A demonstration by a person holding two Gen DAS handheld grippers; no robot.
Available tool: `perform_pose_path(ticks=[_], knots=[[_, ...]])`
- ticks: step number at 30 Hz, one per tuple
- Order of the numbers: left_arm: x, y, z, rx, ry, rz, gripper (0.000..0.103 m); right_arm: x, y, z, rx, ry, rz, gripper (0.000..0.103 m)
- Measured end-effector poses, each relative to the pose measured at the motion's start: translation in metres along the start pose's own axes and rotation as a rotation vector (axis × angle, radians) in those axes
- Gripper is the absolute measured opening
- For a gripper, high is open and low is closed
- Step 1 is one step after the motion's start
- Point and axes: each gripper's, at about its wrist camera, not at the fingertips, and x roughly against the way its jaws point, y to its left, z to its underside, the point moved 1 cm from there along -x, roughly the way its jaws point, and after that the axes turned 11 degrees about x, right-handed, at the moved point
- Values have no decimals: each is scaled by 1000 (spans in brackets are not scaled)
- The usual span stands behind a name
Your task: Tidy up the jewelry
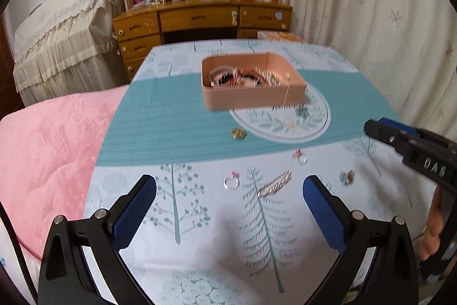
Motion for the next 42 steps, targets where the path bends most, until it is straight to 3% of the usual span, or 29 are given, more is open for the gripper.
perform_pose_path(ticks=[8, 14, 20, 28, 30, 32, 42], knots=[[-23, 4, 20, -29, 70, 35, 101, -24, -5, 28, 57, 104, -35, 38], [-39, 9, 22, 11, 125, 71, 91, -33, -3, 44, 98, 140, -65, 38], [-52, 1, 25, -6, 168, 99, 69, -38, -5, 48, 108, 149, -83, 39], [-60, -12, 22, -55, 191, 131, 56, -41, -2, 50, 126, 143, -104, 39], [-64, -17, 21, -76, 206, 141, 42, -42, -2, 51, 126, 141, -108, 39], [-69, -22, 21, -97, 222, 146, 36, -42, -3, 51, 125, 141, -109, 39], [-80, -45, 19, -247, 206, 103, 35, -43, -8, 55, 115, 137, -121, 39]])
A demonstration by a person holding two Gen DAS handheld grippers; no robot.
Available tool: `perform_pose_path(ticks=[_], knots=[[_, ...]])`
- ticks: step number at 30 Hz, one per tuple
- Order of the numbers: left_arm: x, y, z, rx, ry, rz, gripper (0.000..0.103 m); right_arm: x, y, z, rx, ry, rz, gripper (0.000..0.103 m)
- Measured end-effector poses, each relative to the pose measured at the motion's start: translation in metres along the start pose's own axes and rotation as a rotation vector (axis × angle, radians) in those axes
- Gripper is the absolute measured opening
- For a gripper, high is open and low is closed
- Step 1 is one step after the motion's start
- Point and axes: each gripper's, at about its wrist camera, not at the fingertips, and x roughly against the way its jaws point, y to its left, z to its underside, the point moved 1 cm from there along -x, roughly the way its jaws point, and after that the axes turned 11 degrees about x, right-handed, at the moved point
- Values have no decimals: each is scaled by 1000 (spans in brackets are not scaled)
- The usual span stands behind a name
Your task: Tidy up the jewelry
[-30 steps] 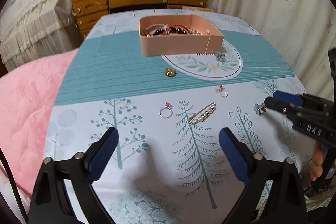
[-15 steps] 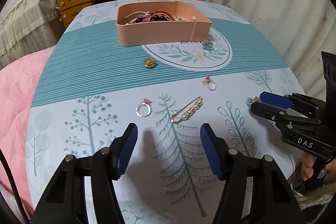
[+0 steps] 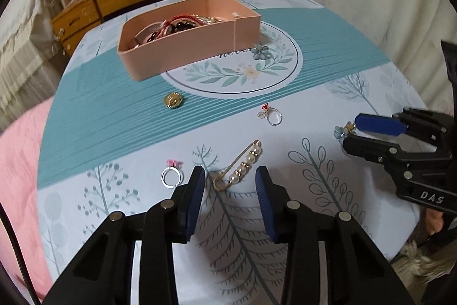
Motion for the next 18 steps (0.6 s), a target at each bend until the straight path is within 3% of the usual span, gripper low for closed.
perform_pose_path(ticks=[7, 10, 14, 18], knots=[[-10, -13, -5, -106, 24, -10, 25, 0, 0, 2, 15, -13, -8, 39], [-13, -16, -9, -130, 47, 2, 15, 0, -1, 2, 16, -17, -16, 39], [-15, -13, -14, -97, 80, 30, 5, 0, -3, 2, 19, -22, -26, 39], [-16, -4, -16, -28, 92, 67, 5, -1, -4, 1, 26, -24, -29, 39]])
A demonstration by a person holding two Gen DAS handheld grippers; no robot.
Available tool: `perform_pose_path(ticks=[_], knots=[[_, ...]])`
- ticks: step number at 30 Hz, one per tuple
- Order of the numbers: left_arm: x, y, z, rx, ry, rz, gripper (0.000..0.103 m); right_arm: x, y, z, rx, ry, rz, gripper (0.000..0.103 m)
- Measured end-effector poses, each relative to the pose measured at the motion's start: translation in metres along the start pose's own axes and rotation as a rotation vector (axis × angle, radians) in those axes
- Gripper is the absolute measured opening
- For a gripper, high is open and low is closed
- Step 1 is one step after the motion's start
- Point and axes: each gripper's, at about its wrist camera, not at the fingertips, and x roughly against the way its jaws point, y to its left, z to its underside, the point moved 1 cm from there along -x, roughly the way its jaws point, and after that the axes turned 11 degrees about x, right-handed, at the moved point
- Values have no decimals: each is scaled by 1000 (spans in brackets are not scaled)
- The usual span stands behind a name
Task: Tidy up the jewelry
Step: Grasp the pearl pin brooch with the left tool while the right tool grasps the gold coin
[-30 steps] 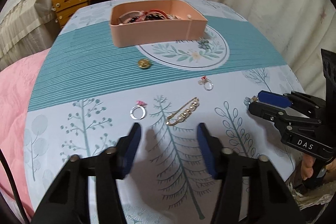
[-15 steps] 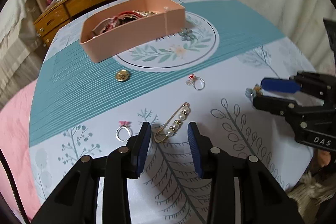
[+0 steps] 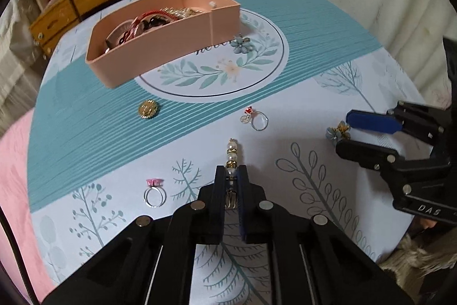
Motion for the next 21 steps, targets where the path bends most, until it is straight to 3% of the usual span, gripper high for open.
perform_pose_path(ticks=[8, 21], knots=[[13, 19, 6, 120, -28, 56, 5, -3, 5, -3, 42, 8, 27, 39], [50, 47, 19, 205, -113, 60, 5, 4, 24, -29, 116, -3, 43, 39]])
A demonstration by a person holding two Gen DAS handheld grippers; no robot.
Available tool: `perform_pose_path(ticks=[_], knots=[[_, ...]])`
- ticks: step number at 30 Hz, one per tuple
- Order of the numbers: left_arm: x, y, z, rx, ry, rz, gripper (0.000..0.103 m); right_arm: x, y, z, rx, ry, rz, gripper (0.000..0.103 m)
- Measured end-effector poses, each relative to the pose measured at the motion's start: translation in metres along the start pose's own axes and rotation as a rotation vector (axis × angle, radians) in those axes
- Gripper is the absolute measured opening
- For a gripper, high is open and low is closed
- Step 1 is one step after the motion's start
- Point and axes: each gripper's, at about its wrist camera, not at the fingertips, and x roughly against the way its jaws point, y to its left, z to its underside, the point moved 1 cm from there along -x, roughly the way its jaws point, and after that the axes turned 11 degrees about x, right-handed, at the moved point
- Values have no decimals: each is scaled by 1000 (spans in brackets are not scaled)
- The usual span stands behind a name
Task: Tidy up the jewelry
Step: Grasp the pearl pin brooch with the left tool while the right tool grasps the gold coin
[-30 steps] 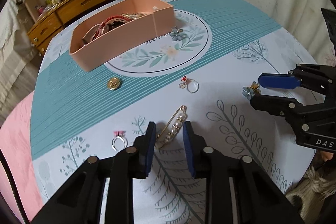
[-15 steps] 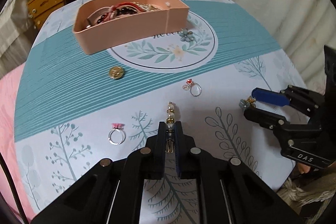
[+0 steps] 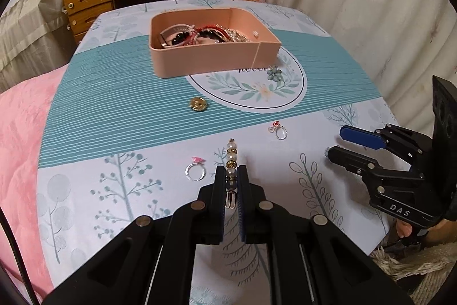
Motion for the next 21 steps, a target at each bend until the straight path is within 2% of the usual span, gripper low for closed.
perform_pose_path(ticks=[5, 10, 15, 21], knots=[[12, 14, -2, 42, -36, -3, 5, -3, 13, -30, 8, -35, -53, 38], [22, 29, -7, 86, -70, -11, 5, -27, 31, -69, 33, -49, -97, 38], [31, 45, -6, 119, -90, -12, 5, -69, 43, -93, 63, 10, -95, 38], [34, 63, -2, 159, -96, -6, 5, -104, 50, -104, 81, 93, -85, 38]])
